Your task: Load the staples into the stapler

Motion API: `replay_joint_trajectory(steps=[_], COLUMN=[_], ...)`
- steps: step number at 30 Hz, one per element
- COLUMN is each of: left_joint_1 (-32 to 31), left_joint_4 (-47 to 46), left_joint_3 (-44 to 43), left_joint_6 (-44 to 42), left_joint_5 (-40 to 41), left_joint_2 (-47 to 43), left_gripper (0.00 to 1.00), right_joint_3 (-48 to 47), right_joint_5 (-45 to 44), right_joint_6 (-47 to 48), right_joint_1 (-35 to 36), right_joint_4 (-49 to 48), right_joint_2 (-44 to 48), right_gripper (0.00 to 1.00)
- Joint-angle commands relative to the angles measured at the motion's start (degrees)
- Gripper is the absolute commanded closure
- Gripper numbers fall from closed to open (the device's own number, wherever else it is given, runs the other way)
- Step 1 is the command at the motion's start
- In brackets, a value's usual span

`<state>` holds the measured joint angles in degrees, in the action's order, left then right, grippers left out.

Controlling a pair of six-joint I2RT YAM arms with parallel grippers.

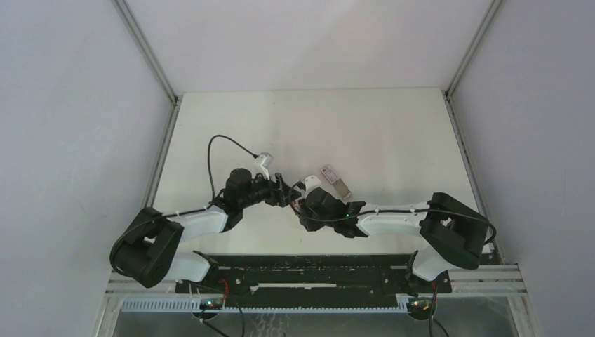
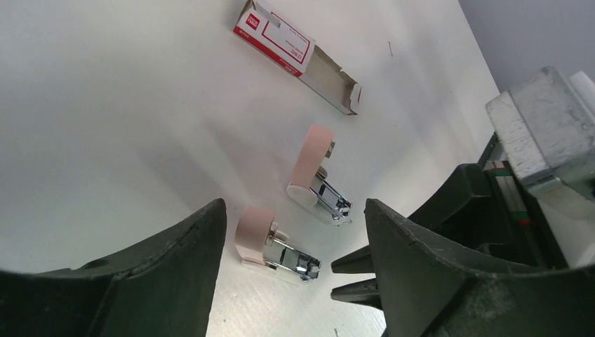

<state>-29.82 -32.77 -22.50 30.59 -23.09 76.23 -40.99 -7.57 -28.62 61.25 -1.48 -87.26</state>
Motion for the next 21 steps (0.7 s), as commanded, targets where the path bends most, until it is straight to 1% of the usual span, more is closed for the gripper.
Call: replay_joint_trajectory(steps=[1, 8, 17, 21], left_joint_1=[0.1, -1.4, -4.6, -5.2], left_joint_4=[-5.5, -7.3, -10.5, -13.7], left_joint_3=[-3.3, -1.9, 2.7, 4.1], left_joint_6=[1.8, 3.1, 5.6, 7.6], left_joint_5=[-3.7, -6.3, -7.8, -8.7], left_joint_2=[2.3, 2.8, 0.4, 2.3], left_gripper=[0.24, 0.26, 0.26, 0.26], right_joint_3=[-0.3, -0.3, 1.8, 3.0], right_joint_5=[0.7, -0.8, -1.7, -1.4], right_joint_6=[-1.6, -2.2, -2.1, -0.8], right_joint_1=[0.5, 0.5, -0.1, 0.0], right_joint_4=[-5.1, -5.3, -6.7, -7.2], right_joint_2=[-1.9, -5.1, -4.9, -3.1], right_gripper=[0.81, 0.83, 0.84, 0.79])
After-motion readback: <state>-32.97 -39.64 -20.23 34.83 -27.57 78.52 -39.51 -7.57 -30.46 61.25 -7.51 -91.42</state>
